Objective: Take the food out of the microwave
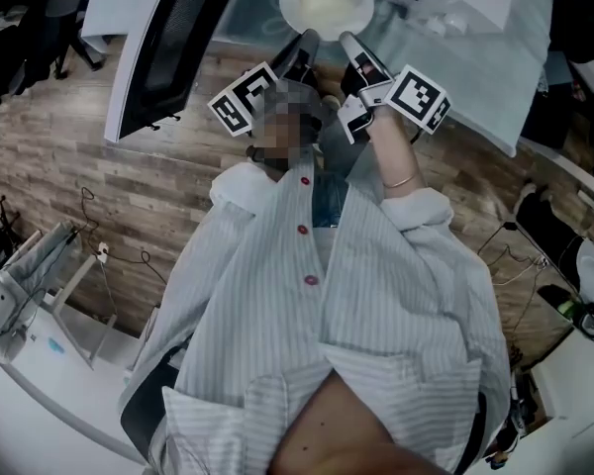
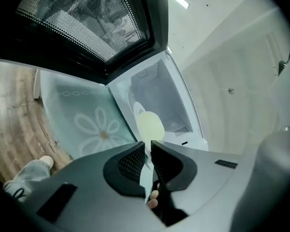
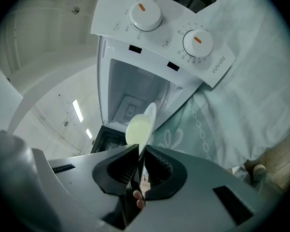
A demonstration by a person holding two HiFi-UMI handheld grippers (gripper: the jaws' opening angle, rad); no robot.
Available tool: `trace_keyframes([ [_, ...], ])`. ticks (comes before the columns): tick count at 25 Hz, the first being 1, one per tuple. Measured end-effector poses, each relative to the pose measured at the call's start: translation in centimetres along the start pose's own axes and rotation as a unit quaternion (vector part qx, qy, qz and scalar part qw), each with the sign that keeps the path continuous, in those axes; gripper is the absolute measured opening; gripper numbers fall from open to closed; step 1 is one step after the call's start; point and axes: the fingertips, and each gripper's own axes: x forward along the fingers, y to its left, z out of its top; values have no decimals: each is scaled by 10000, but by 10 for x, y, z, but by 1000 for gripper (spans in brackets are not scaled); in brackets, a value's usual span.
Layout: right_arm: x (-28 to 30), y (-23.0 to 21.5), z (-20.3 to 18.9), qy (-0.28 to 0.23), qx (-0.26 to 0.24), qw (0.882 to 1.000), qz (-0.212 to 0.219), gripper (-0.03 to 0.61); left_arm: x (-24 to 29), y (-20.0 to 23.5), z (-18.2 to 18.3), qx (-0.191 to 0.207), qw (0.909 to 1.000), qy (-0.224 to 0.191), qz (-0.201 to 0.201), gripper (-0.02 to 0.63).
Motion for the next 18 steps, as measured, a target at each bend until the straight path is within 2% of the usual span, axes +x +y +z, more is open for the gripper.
trace_keyframes([
  [6,-15,27,-5,-19,-67,9997,236,60,-23,-22,3,-40,9998,-166,-127,45],
  [11,-40,41,-4,-92,62,9999,112,60,-36,-49,-1,59,9995,-157,-250,44],
  [16,-52,61,5,-152,-33,9991,401,60,-42,-70,-2,68,9994,-115,-321,44],
  [18,-54,73,9,-170,-233,9980,557,60,-46,-79,0,61,9992,-109,-370,44],
])
